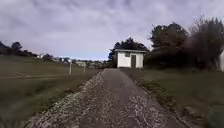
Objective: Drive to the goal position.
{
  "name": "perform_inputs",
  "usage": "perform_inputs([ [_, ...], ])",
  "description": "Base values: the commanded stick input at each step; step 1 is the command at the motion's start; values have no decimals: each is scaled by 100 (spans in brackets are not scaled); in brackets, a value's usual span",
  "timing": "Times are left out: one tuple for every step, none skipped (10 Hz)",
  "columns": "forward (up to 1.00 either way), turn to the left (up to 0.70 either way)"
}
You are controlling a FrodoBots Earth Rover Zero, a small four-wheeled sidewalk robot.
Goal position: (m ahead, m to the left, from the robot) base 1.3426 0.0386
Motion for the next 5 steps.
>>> perform_inputs([
  [100, -21],
  [100, -8],
  [100, -4],
  [100, -4],
  [100, -4],
])
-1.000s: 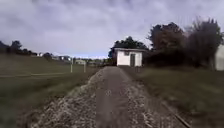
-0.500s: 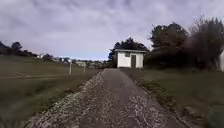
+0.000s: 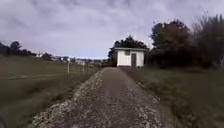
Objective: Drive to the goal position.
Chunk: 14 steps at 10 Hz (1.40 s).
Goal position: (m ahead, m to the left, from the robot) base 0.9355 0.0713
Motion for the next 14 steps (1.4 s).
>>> perform_inputs([
  [100, -4],
  [100, -4],
  [100, -4],
  [100, -4],
  [100, -4],
  [100, -4],
  [100, -4],
  [100, -4],
  [100, -4],
  [100, -4],
  [100, -4],
  [100, -4],
  [100, -4],
  [100, -4],
])
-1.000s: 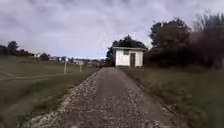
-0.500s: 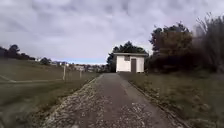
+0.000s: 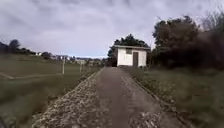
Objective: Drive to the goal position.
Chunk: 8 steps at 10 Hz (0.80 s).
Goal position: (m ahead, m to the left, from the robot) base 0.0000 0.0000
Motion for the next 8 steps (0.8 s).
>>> perform_inputs([
  [100, -4],
  [100, -4],
  [100, -4],
  [100, -4],
  [100, -4],
  [100, -4],
  [100, -16],
  [100, -24],
])
